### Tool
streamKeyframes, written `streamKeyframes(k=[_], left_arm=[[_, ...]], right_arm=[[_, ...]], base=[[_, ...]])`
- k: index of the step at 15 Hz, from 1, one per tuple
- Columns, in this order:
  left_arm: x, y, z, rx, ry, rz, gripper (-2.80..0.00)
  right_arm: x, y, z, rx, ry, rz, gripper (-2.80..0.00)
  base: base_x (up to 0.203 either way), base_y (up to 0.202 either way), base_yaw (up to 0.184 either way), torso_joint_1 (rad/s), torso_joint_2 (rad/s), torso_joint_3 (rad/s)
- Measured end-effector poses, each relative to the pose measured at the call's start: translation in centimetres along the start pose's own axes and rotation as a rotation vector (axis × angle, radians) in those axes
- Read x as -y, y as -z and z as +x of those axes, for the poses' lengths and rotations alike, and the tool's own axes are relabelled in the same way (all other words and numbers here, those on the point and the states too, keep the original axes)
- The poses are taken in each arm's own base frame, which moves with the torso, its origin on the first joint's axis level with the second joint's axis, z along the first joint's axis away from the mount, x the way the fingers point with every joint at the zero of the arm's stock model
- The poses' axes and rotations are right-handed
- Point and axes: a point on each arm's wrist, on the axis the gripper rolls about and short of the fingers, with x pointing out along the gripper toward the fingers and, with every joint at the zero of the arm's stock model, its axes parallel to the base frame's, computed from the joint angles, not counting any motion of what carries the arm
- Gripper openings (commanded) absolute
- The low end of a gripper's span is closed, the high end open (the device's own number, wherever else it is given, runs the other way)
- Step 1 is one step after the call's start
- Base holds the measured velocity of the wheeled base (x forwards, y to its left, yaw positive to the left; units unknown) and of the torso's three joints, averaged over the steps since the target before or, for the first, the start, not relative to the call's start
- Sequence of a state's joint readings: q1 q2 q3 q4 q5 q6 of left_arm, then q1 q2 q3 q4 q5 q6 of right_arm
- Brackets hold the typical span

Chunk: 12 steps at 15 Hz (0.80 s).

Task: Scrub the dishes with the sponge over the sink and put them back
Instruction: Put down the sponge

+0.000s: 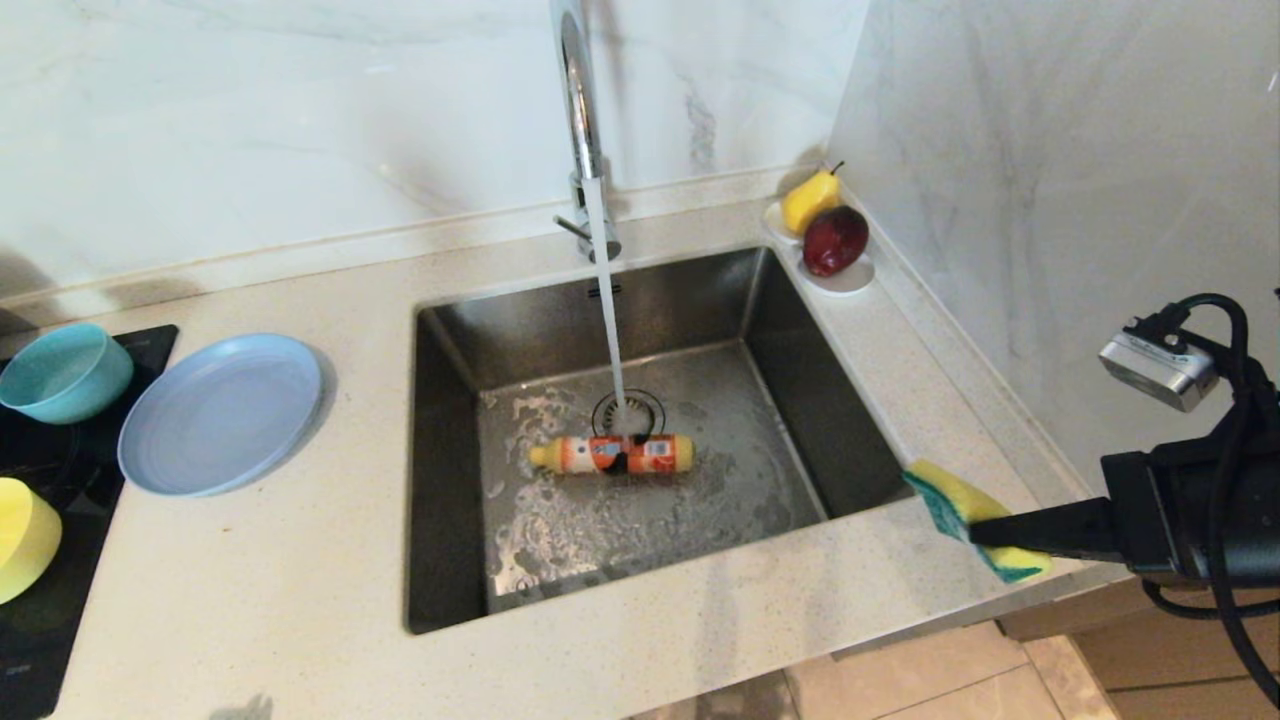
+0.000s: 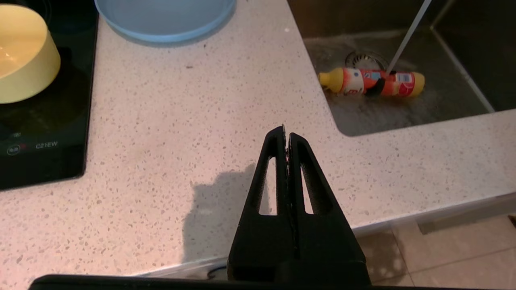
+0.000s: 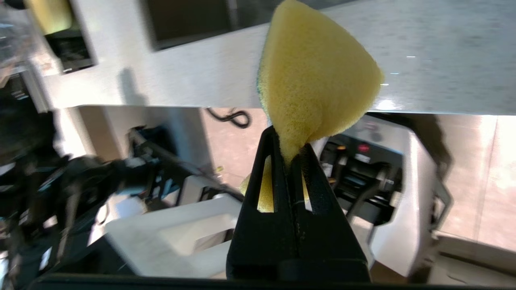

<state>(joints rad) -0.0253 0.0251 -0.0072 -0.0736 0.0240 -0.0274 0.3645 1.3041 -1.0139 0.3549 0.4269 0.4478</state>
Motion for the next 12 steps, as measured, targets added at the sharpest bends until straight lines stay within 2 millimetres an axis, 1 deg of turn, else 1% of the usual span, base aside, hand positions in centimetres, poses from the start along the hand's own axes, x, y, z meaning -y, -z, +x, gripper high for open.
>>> streamKeyframes(k=[7,9,12], left_arm=[[0.0,0.2,-0.2,0.029,0.0,-0.004,-2.8],[0.0,0.2,-0.2,0.029,0.0,-0.004,-2.8],[0.0,0.2,-0.2,0.03,0.0,-0.003,-2.8]], right_arm=[[1.6,0.0,1.2,0.04,0.254,-0.092,-2.8],[2.4,0.5,1.8,0.021,0.355,-0.17,-2.8],[3.7,1.4,2.6,-0.002,0.458,-0.264,-2.8]], base=[[0.0,0.0,0.0,0.0,0.0,0.0],[0.0,0.0,0.0,0.0,0.0,0.0],[0.0,0.0,0.0,0.0,0.0,0.0]])
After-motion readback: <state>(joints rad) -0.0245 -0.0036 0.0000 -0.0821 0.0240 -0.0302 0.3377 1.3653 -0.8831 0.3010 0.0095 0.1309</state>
